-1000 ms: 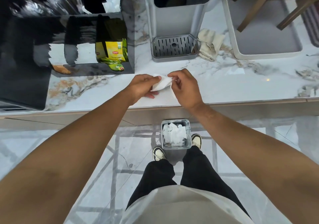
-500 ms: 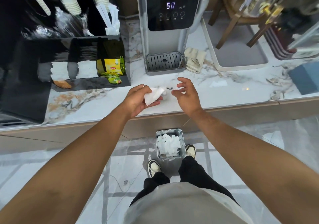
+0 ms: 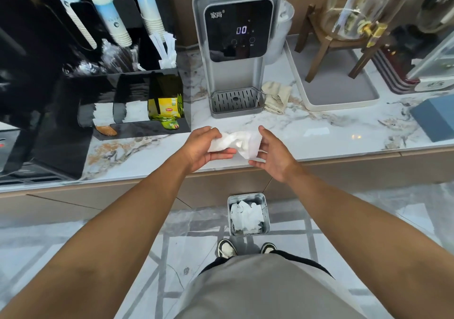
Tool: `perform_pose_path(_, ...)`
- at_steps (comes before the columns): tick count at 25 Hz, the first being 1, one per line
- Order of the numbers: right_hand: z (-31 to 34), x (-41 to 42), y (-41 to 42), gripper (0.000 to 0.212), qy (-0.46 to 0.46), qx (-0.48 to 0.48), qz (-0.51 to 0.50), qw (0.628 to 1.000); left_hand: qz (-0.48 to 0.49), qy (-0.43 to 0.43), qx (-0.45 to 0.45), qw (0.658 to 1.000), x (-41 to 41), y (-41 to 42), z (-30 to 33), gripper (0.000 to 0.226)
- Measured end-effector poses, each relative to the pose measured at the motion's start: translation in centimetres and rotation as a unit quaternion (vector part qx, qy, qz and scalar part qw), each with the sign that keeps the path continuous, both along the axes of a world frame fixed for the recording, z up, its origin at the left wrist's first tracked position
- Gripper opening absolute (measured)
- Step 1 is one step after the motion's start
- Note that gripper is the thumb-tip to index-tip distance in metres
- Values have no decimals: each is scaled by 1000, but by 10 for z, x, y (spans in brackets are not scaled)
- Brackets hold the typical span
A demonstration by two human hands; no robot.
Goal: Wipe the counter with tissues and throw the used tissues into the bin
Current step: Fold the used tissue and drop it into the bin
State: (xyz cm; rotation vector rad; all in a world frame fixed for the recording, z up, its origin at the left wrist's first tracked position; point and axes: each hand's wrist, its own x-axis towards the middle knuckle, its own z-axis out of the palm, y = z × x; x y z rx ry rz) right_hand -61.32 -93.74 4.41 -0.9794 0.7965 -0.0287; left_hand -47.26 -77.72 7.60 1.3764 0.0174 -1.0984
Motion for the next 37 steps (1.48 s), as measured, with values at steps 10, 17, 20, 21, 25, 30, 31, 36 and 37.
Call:
perform_pose_path(10,-6,-41,-26,49,-19,141,31,989,4,-90,74,993,-59,-21,-2,6)
perform_pose_path(17,-21,-58,-28,37,-60,70,72,993,81,-87,121,986,-94,-4,-15,9)
perform_pose_path(20,-28,-66,-29,58,-64,68,59,994,119,-65,133,982,-105,7,-23,8)
perform_pose_path(21,-30,-69,-30,56,-65,65,63,994,135,-52,133,980,-107,10,-25,9)
perform_pose_path(25,-39,-85,-32,36,-37,98,113,988,215,21,92,972,-112,13,-35,10)
perform_pose_path(30,-48,-95,-17,34,12,116,49,992,167,11,68,984,-117,9,-47,11)
perform_pose_path(31,-51,-95,-14,27,13,89,41,995,154,3,76,985,-117,9,-49,9)
perform_pose_path(36,-62,-95,4,71,98,73,15,992,113,28,72,991,-121,23,-68,11)
perform_pose_path(37,-65,-96,8,72,118,66,12,991,116,44,61,990,-123,27,-73,12)
